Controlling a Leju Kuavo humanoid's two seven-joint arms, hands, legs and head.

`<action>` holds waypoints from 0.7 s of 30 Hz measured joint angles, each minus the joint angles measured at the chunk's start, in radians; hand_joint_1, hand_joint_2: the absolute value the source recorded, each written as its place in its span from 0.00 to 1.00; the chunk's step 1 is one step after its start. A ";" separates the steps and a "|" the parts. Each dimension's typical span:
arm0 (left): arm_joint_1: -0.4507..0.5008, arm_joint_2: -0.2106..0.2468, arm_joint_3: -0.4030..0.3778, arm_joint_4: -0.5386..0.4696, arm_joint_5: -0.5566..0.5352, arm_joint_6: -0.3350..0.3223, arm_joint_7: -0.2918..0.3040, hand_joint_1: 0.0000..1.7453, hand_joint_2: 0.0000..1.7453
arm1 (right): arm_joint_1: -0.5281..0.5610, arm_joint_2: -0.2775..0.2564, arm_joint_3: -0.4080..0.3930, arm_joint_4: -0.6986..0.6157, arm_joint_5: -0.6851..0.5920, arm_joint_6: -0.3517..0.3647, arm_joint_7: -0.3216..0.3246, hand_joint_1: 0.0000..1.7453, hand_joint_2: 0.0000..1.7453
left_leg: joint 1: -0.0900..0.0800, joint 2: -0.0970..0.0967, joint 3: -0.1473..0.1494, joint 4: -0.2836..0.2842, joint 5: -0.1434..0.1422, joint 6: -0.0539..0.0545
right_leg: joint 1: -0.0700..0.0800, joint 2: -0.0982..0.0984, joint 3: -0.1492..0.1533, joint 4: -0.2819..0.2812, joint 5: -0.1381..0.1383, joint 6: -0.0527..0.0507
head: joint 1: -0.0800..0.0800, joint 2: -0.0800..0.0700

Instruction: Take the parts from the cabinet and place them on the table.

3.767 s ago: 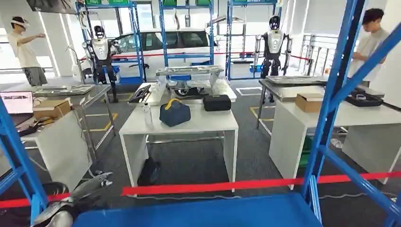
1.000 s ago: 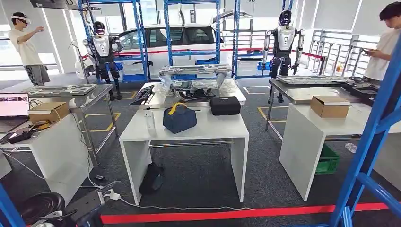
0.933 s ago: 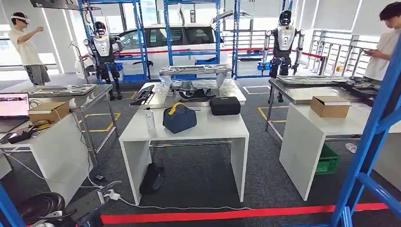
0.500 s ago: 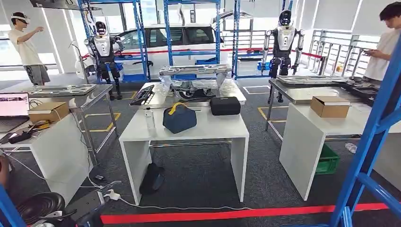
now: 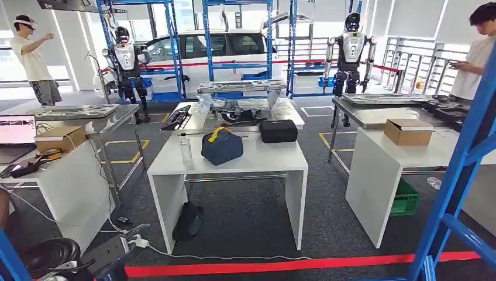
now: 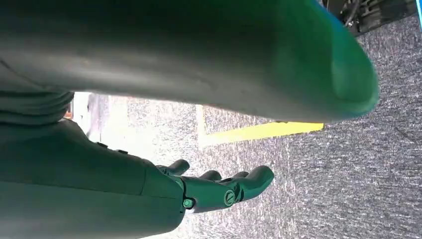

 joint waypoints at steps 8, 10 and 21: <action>0.001 0.000 0.002 0.000 0.044 -0.008 -0.003 0.00 0.00 | 0.000 0.000 0.000 0.000 0.000 0.000 -0.001 0.00 0.00 | 0.000 0.000 0.000 0.000 0.000 0.000 | 0.000 0.000 0.000 0.000 0.000 0.000 | 0.000 0.000; 0.005 -0.001 0.002 -0.008 0.069 -0.009 0.008 0.00 0.00 | 0.000 0.000 0.000 0.000 0.000 0.000 -0.007 0.00 0.00 | 0.000 0.000 0.000 0.000 0.000 0.000 | 0.000 0.000 0.000 0.000 0.000 0.000 | 0.000 0.000; 0.032 -0.001 0.002 -0.033 0.112 -0.002 0.021 0.00 0.00 | 0.000 0.000 -0.005 0.000 0.000 0.007 -0.016 0.00 0.00 | 0.000 0.000 0.000 0.000 0.000 0.000 | 0.000 0.000 0.000 0.000 0.000 0.000 | 0.000 0.000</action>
